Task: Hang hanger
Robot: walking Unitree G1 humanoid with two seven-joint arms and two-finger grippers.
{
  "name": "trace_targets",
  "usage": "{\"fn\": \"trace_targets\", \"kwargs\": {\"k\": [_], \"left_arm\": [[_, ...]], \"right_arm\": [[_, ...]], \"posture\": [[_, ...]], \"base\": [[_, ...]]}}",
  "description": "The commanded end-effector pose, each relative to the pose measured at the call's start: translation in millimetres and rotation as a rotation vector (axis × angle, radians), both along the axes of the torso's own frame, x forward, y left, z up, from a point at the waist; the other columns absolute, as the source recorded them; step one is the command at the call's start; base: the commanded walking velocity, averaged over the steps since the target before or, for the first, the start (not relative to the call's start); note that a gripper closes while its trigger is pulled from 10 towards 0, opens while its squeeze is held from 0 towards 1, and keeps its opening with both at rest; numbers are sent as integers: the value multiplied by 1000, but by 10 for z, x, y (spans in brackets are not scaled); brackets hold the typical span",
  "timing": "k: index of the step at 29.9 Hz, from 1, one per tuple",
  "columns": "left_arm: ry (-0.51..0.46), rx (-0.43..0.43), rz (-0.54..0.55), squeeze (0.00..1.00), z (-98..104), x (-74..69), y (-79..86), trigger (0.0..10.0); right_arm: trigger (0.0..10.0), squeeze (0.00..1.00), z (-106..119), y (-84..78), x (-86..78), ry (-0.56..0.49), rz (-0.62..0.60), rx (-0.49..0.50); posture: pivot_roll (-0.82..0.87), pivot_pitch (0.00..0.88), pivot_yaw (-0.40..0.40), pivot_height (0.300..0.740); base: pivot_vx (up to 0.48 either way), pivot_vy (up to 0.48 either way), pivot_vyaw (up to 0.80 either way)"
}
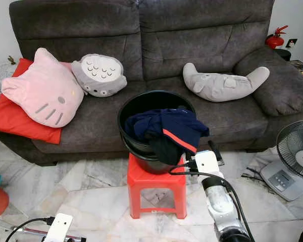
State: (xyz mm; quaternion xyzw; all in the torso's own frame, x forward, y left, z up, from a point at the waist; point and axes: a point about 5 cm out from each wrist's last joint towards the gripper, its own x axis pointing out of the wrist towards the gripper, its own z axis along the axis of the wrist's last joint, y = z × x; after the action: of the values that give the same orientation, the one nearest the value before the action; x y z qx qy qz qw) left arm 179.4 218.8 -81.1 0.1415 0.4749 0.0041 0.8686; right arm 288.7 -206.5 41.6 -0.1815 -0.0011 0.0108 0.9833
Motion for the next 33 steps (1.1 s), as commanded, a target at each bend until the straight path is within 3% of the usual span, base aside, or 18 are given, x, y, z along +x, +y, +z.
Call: {"fn": "trace_targets", "kwargs": {"k": [1,3,8,12,18,23,33], "left_arm": [[-2,26,-8,0,10,-2,49,10000],[-3,27,-7,0,10,-2,49,10000],[-3,27,-8,0,11,0,46,10000],[-4,27,-8,0,11,1,45,10000],[-3,27,-8,0,9,-3,45,10000],[-3,30,-10,0,9,-4,46,10000],[-4,32,-8,0,9,-5,46,10000]], "right_arm": [[10000,0,92,22,60,-44,7,-21],[10000,0,90,1,68,-39,-12,-41],[10000,0,-128,-64,31,139,-77,-73],[10000,0,-219,-105,-7,209,-119,-69],[10000,0,-196,-95,-5,181,-119,-36],[10000,0,-74,-35,58,96,-86,-11],[10000,0,-7,-4,67,30,-69,-31]], "posture": [[-174,0,75,740],[-174,0,75,740],[-172,0,73,740],[-171,0,74,740],[-173,0,74,740],[-174,0,75,740],[-172,0,75,740]], "base": [[0,0,0],[0,0,0],[0,0,0],[0,0,0],[0,0,0],[0,0,0],[0,0,0]]}}
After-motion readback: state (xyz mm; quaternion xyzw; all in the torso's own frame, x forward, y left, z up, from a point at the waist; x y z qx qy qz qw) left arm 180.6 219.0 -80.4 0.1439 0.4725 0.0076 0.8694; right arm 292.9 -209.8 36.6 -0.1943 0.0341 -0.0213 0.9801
